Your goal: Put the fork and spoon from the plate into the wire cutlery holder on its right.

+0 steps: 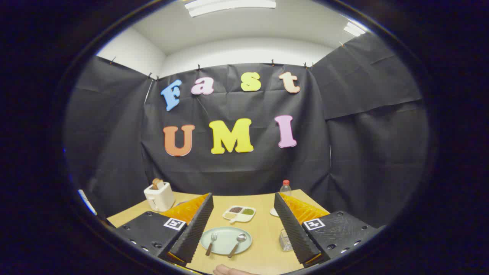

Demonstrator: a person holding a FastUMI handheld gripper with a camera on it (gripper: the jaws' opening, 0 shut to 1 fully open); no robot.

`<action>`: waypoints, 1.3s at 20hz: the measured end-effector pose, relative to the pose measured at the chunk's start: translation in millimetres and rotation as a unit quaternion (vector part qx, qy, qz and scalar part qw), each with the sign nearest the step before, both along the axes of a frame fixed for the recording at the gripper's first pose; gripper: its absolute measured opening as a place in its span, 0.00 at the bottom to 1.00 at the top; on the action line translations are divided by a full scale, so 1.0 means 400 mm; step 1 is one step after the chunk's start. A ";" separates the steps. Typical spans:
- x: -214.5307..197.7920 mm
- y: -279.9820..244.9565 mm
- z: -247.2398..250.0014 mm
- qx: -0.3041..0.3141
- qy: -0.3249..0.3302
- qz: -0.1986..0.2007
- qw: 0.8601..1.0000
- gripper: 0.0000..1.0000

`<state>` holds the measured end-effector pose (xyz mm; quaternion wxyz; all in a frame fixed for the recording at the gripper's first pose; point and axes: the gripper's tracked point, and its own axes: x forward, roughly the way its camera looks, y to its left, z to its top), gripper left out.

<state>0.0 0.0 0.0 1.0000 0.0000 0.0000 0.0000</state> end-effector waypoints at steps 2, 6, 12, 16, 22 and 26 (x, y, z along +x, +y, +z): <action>0.012 -0.008 -0.009 -0.003 0.007 -0.012 1.000 0.96; 0.028 -0.007 -0.022 -0.002 0.007 -0.016 1.000 0.96; 0.054 0.001 -0.052 -0.005 0.016 -0.021 1.000 0.95; 0.102 0.014 -0.115 -0.010 0.050 -0.022 0.998 0.95; 0.190 0.042 -0.216 -0.022 0.106 -0.026 0.994 0.95; 0.246 0.056 -0.298 -0.030 0.147 -0.026 0.988 0.95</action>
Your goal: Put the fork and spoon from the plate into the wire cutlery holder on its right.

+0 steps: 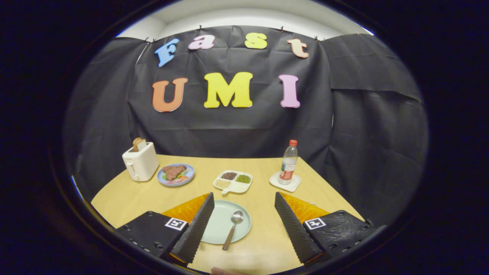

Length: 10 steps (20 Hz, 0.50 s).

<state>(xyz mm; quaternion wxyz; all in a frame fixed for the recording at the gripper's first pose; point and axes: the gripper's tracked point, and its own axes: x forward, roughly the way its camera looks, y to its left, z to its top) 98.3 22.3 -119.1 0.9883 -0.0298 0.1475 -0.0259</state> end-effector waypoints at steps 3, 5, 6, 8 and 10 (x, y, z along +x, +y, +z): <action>0.045 0.014 -0.080 -0.004 0.048 0.004 0.999 0.95; 0.072 0.023 -0.139 -0.002 0.086 0.009 0.996 0.95; 0.084 0.026 -0.165 0.002 0.102 0.012 0.995 0.96; 0.106 0.026 -0.221 0.012 0.135 0.012 0.991 0.96; 0.117 0.027 -0.273 0.018 0.170 0.010 0.985 0.96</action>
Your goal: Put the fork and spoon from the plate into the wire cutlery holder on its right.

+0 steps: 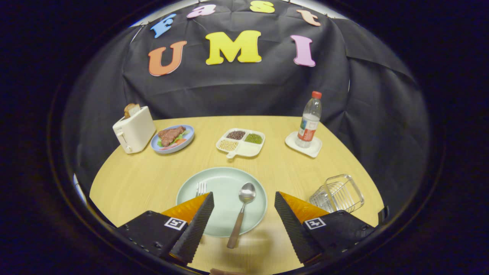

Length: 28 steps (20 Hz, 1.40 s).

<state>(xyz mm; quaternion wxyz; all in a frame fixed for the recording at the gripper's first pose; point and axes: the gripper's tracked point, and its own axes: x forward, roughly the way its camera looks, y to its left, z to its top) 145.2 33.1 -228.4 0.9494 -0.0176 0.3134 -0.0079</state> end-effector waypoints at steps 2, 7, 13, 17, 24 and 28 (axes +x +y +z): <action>0.007 0.007 -0.045 0.001 0.031 0.001 1.000 0.96; 0.026 0.016 -0.106 0.000 0.071 -0.003 0.998 0.94; 0.038 0.039 -0.166 0.004 0.121 0.003 0.993 0.83; 0.043 0.026 -0.180 0.019 0.147 -0.016 0.989 0.78; 0.038 0.026 -0.213 0.037 0.193 -0.029 0.980 0.42; 0.029 0.031 -0.205 0.039 0.208 -0.032 0.977 0.15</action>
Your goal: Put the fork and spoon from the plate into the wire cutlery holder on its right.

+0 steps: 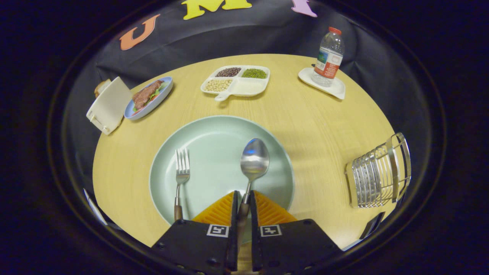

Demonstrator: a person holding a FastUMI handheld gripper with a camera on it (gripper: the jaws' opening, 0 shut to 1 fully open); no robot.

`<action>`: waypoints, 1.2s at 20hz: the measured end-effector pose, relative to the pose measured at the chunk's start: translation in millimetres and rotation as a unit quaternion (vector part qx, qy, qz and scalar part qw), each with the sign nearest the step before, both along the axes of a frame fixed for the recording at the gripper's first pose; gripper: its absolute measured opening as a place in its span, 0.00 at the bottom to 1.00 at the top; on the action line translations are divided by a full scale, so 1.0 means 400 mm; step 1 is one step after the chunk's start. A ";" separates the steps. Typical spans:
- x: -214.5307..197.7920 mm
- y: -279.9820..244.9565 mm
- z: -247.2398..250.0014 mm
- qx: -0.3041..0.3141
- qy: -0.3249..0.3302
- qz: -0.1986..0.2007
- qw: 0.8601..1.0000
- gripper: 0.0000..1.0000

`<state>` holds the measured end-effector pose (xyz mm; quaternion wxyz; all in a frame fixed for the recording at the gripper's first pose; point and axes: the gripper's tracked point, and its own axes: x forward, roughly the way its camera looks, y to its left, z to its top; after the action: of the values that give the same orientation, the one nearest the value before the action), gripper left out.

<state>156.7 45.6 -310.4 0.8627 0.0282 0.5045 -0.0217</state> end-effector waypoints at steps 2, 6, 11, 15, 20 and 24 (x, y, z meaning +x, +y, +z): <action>0.006 0.008 -0.015 0.014 0.001 0.008 1.000 0.04; -0.015 0.007 0.009 0.018 -0.008 0.009 1.000 0.01; -0.034 0.002 0.074 0.025 -0.036 0.014 0.999 0.00; -0.048 -0.016 0.140 0.032 -0.063 0.017 0.997 0.00; -0.073 -0.092 0.235 0.038 -0.099 0.007 0.994 0.00; -0.106 -0.185 0.289 0.037 -0.121 -0.010 0.992 0.01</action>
<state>114.5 -28.2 -194.6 0.9155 0.0680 0.3965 -0.0083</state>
